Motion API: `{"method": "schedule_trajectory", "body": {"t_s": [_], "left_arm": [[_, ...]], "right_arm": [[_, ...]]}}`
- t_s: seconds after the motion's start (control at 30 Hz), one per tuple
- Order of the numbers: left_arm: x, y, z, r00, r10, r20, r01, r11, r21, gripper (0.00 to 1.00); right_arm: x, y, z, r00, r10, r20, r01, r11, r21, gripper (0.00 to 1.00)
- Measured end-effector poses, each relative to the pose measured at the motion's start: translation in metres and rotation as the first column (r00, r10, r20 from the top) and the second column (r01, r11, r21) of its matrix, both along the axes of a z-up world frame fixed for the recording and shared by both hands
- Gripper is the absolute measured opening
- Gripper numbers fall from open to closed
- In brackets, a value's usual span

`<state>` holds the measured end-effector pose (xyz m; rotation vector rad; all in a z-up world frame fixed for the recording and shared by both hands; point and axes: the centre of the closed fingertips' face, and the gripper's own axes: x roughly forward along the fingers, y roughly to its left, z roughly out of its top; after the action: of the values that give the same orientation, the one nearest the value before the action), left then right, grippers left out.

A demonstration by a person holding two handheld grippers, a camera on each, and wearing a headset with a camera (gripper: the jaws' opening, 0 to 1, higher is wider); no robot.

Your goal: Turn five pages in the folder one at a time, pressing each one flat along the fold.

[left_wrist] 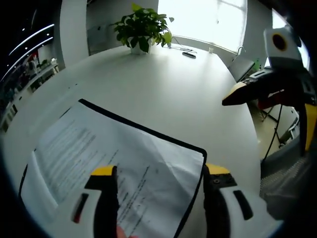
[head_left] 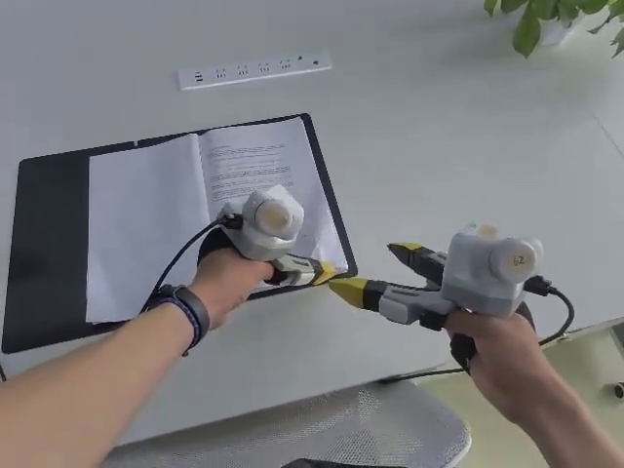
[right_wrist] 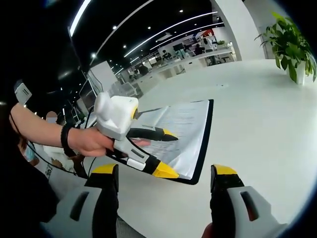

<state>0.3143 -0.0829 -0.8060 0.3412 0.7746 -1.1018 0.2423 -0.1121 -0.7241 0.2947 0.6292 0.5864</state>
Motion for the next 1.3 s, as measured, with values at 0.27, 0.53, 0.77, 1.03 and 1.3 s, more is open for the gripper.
{"method": "schedule_trajectory", "body": {"t_s": [0.27,0.53,0.77,1.03,1.3], "left_arm": [[0.003,-0.003,-0.002,0.999,0.026,0.02,-0.026,1.0,0.013,0.69],[0.009,0.002,0.0,0.998,0.055,0.023,-0.055,0.998,-0.006,0.62],[0.008,0.002,0.0,0.998,0.058,0.021,-0.058,0.998,-0.017,0.6],[0.008,0.003,0.003,0.997,0.07,0.024,-0.07,0.997,-0.019,0.57],[0.004,0.002,0.008,0.997,0.069,0.021,-0.068,0.997,-0.019,0.58]], "right_arm": [[0.0,0.001,-0.002,1.0,-0.001,-0.006,0.002,1.0,0.009,0.75],[0.0,-0.001,-0.004,1.0,-0.017,-0.013,0.018,1.0,0.025,0.73],[0.006,-0.001,-0.008,1.0,-0.009,-0.018,0.01,1.0,0.029,0.72],[0.032,0.004,-0.01,1.0,0.013,-0.01,-0.013,0.999,0.051,0.69],[0.065,0.012,-0.015,1.0,0.016,-0.018,-0.014,0.993,0.118,0.58]]}}
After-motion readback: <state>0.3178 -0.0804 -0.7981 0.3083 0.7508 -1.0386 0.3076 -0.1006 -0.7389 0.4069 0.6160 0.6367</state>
